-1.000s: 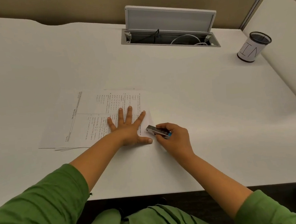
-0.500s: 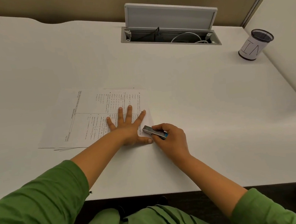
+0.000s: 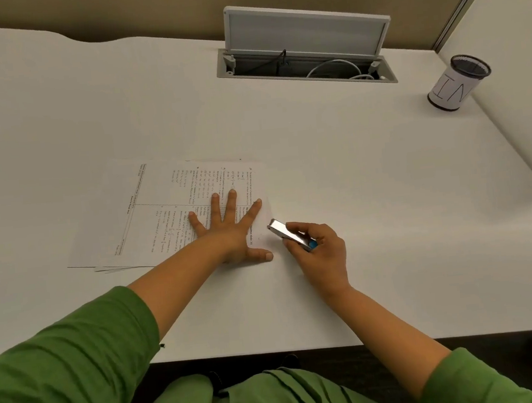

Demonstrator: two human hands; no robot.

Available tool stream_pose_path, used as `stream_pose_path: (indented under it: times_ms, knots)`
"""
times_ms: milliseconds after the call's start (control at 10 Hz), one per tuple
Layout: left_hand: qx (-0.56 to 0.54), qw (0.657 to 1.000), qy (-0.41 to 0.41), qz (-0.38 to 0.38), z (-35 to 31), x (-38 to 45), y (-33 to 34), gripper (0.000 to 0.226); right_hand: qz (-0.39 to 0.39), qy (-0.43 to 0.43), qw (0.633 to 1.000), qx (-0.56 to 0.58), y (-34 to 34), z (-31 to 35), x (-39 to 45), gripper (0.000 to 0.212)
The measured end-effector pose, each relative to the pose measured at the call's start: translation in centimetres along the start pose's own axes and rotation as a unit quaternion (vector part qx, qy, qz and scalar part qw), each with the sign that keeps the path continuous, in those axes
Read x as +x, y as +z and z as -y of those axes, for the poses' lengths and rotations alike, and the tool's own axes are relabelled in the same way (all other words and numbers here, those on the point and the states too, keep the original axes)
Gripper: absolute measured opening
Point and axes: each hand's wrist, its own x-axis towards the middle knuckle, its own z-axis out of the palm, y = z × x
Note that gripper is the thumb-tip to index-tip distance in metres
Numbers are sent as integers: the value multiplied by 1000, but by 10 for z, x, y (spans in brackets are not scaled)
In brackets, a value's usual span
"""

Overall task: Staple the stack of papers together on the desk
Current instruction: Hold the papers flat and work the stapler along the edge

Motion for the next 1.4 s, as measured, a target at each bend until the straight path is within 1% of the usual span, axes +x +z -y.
stream_pose_path:
  times_ms: [100, 200, 400, 600, 700, 1000, 1100, 1200, 1400]
  knots:
    - [-2, 1000, 1, 3, 0, -1, 0, 109, 18, -1, 998, -58, -2, -2, 0, 25]
    - [-5, 1000, 3, 2, 0, -1, -1, 109, 29, -34, 995, -94, 1, 3, -2, 24]
    - [-6, 1000, 4, 1, 0, -1, -2, 109, 33, -84, 987, -134, 9, 9, 1, 20]
    - [0, 1000, 0, 7, -1, -2, -2, 110, 22, -107, 991, -77, 6, 0, 2, 19]
    - [2, 1000, 1, 9, -1, -2, -2, 111, 24, -99, 993, -52, 4, -4, 3, 21]
    - [2, 1000, -1, 6, -1, -1, -2, 111, 19, -120, 991, -47, 5, -7, 3, 21]
    - [2, 1000, -6, 10, -2, -2, -2, 113, 1, -134, 991, -9, 5, -5, 4, 23]
    - [2, 1000, -9, 10, -2, -1, -2, 114, -12, -115, 993, 21, 5, -6, 3, 25]
    - [-3, 1000, 1, -7, 3, 5, 3, 114, -42, -21, 996, 71, 3, -12, 5, 28]
